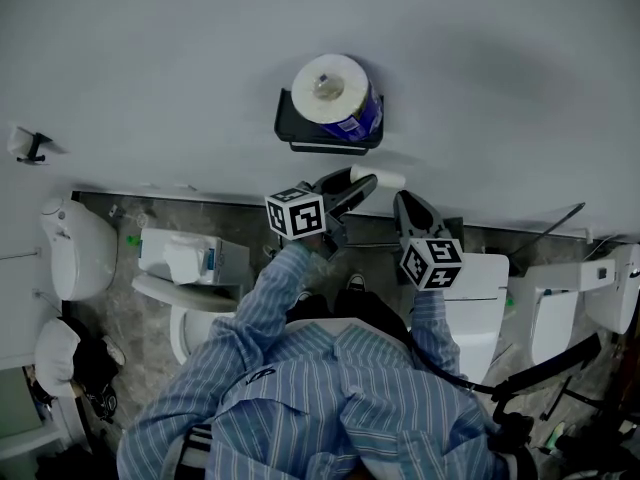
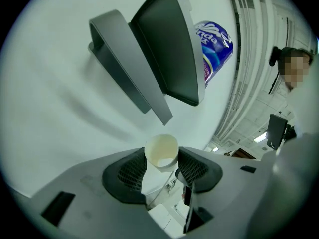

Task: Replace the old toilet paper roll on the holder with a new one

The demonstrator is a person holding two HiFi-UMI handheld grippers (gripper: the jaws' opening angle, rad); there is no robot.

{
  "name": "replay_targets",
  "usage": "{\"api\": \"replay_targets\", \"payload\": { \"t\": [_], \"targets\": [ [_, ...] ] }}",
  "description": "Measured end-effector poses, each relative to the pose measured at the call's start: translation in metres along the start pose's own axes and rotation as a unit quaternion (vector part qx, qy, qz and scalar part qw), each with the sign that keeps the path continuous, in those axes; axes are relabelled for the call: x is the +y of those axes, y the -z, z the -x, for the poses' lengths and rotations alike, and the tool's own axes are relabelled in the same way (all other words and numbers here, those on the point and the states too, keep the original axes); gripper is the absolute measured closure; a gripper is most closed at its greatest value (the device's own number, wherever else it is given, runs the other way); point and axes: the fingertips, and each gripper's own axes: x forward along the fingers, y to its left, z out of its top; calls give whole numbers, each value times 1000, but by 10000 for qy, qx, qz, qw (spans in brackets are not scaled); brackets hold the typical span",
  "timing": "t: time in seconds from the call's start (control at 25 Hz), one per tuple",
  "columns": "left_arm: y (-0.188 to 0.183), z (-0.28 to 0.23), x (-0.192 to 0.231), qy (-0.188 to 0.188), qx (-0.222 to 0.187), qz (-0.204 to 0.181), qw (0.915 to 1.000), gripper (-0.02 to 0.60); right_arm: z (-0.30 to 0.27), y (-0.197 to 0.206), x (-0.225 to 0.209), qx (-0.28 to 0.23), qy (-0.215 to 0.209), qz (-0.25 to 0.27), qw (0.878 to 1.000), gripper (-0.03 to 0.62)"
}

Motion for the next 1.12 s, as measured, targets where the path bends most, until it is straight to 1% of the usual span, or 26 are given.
{"api": "replay_targets", "payload": {
  "t": [0.12, 0.2, 0.28, 0.36, 0.48, 0.56, 0.6, 0.68, 0.72, 0.76, 0.92, 1.04, 1.12],
  "targets": [
    [-2, 21, 8, -161, -22, -75, 9998, 383, 1, -18, 9, -164, -169, 49, 9997, 571],
    [-5, 34, 13, -260, -49, -127, 9996, 383, 3, -38, 17, -345, -281, 184, 9988, 571],
    [-8, 47, 15, -330, -106, -140, 9993, 383, 5, -64, 30, -583, -486, 374, 9964, 572],
    [-11, 58, 17, -374, -164, -142, 9991, 383, 8, -90, 46, -842, -787, 504, 9921, 572],
    [-14, 70, 18, -396, -201, -144, 9989, 383, 9, -126, 66, -1211, -1160, 444, 9848, 571],
    [-14, 77, 18, -395, -202, -137, 9989, 383, 10, -145, 78, -1412, -1365, 527, 9791, 568],
    [-13, 79, 18, -394, -202, -131, 9989, 383, 10, -153, 84, -1483, -1439, 624, 9764, 546],
    [-12, 85, 19, -394, -206, -109, 9990, 383, 9, -163, 97, -1512, -1537, 871, 9726, 418],
    [-12, 87, 19, -395, -207, -95, 9990, 383, 7, -166, 102, -1475, -1541, 1006, 9718, 372],
    [-11, 90, 19, -396, -206, -83, 9990, 383, 5, -167, 106, -1420, -1505, 1143, 9716, 342],
    [-9, 99, 21, -407, -176, -71, 9990, 383, -5, -171, 119, -1262, -1300, 1664, 9693, 281],
    [-9, 103, 21, -406, -180, -95, 9990, 383, -10, -179, 130, -1207, -1241, 2017, 9640, 248],
    [-9, 107, 20, -412, -195, -110, 9989, 383, -15, -186, 134, -1146, -1125, 2300, 9599, 223]
  ]
}}
